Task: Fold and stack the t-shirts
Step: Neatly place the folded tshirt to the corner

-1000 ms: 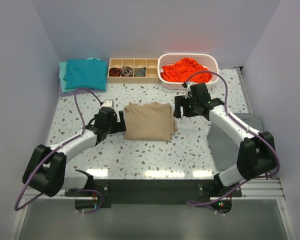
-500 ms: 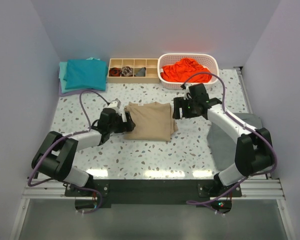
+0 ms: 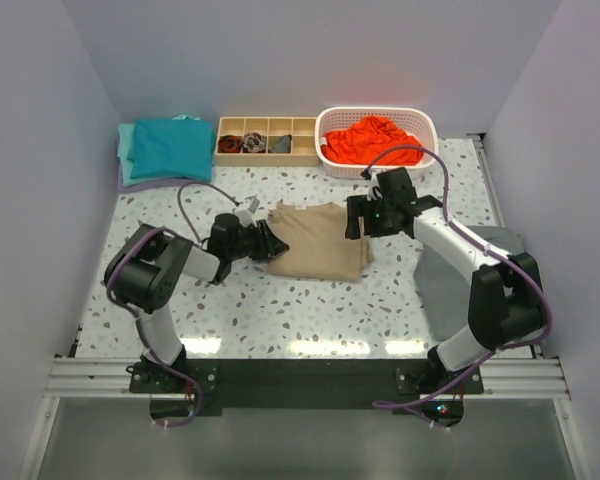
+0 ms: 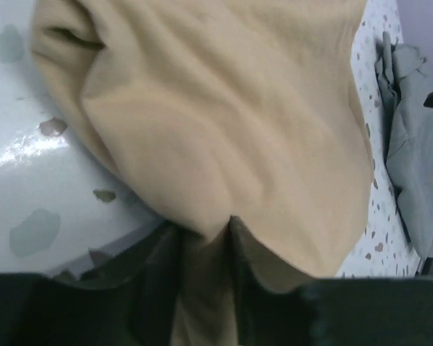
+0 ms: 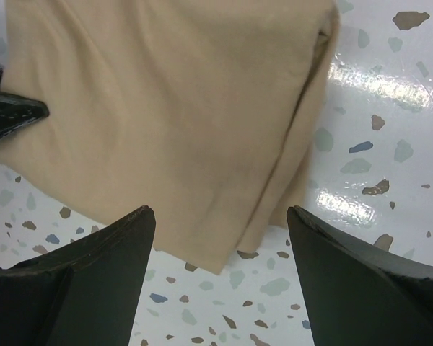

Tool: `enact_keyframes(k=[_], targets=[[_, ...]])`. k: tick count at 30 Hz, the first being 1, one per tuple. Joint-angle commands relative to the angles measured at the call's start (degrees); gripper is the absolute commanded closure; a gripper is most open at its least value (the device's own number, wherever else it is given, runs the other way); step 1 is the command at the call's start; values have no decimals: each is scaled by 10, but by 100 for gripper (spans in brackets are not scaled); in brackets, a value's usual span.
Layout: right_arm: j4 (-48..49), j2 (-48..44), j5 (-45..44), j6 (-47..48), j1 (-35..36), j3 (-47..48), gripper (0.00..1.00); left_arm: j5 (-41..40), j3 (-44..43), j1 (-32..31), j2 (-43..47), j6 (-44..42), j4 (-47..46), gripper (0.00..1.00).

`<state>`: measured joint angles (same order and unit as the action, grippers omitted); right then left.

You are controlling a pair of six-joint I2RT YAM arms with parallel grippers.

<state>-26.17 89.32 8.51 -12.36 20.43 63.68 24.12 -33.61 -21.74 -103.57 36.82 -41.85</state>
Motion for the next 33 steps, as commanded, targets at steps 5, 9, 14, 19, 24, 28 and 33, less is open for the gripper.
enact_keyframes(k=[5,9,14,19,24,28,33], targets=[[-6,-9,-8,9,-5,11,22,111,-122,-1,-145,56,-14,100],[-9,-19,-18,13,-5,6,22,115,-201,4,-125,0,70,100],[-11,-22,-20,13,-6,6,22,-1,-361,16,-50,-162,345,100],[-8,-13,-8,11,-6,9,22,-71,-539,44,-53,-315,543,100],[-1,-4,-1,10,-8,9,22,-121,-701,89,-91,-429,640,100],[2,10,9,9,-9,12,22,-157,-824,156,-149,-467,671,100],[4,26,12,12,-13,14,22,-175,-993,217,-239,-514,695,100]])
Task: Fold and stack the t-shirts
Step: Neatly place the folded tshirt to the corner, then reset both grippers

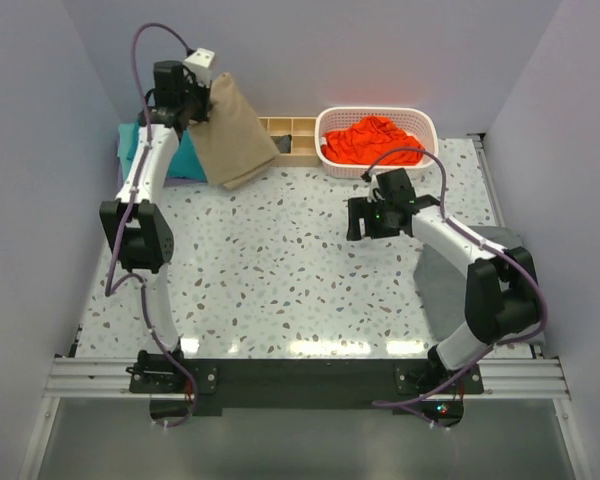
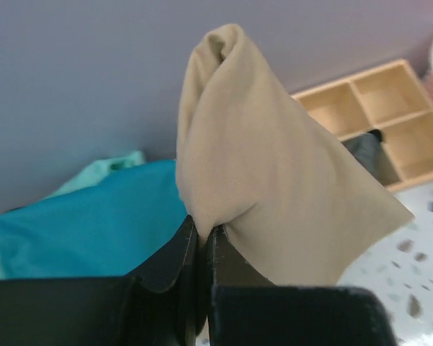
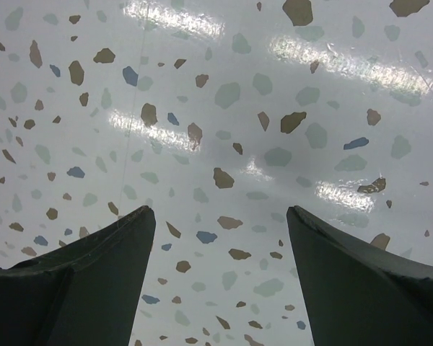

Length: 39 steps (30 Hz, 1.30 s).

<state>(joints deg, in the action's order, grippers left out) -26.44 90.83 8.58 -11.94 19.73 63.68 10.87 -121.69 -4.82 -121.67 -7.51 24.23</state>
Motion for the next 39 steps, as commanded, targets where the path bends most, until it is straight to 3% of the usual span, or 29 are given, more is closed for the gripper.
enact_keyframes(k=[1,15,18,19,21,22,24,31,35,39], targets=[[8,15,13,7,-6,15,22,-43,-129,79,-70,-73,32,100],[-1,66,23,9,-9,36,22,-53,-116,213,-146,-52,-73,100],[-4,71,22,9,-9,38,22,-68,-95,214,-145,-53,-90,89],[-5,73,22,9,-9,40,22,-77,-90,214,-146,-49,-91,66],[-6,74,26,8,-9,41,22,-119,-66,213,-137,-41,-100,39],[-5,70,27,7,-9,38,22,-134,-39,214,-129,-33,-104,14],[-3,66,28,5,-9,32,22,-128,-7,214,-94,-24,-122,0],[4,41,18,0,-10,17,22,-41,104,192,33,63,-131,0],[10,-1,6,-4,-10,-2,22,-87,190,103,157,65,-164,0],[-2,-54,-8,-4,-10,-13,22,-81,241,34,228,97,-147,0]])
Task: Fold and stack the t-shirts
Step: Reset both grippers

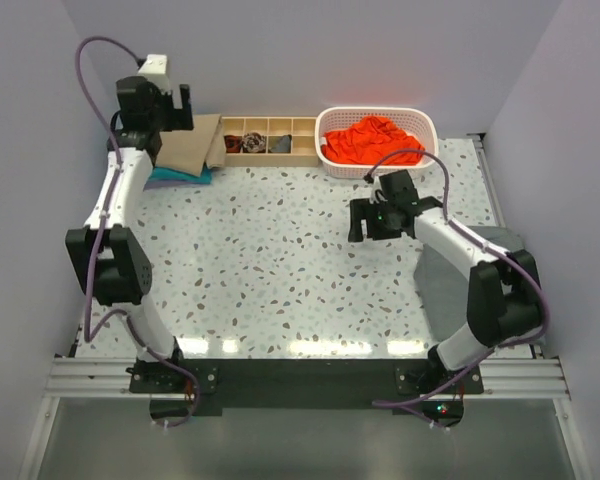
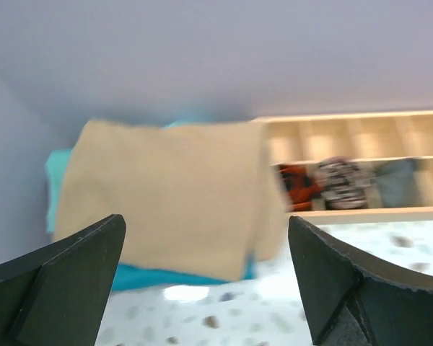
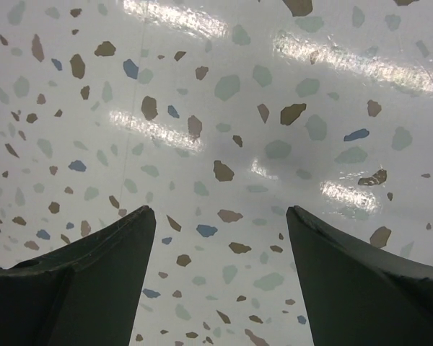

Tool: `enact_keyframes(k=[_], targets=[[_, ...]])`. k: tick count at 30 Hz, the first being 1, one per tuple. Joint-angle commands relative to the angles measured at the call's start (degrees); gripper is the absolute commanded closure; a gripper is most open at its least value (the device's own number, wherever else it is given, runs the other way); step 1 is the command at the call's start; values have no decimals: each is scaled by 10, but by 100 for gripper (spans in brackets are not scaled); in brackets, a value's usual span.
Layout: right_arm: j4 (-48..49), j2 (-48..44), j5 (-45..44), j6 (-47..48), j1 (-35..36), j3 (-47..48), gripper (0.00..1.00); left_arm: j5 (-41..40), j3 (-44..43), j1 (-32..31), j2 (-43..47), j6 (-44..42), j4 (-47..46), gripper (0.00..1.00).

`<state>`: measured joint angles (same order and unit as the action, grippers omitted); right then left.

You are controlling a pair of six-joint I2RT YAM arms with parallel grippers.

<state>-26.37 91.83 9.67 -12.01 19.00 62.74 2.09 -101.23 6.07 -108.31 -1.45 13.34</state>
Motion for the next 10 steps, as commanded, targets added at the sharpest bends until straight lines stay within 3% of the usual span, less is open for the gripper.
enact_keyframes(k=[1,3,7,10], targets=[[-3,-73,-19,-6,-2,-5,22,9,76,-90,111,36,-39,0],[-1,-100,-27,-13,-2,-17,22,10,132,-134,171,50,-61,0],[12,-147,-57,-26,-3,-50,21,45,324,-188,286,86,-153,0],[25,-177,-82,-42,-2,-78,21,8,380,-239,355,108,-138,0]])
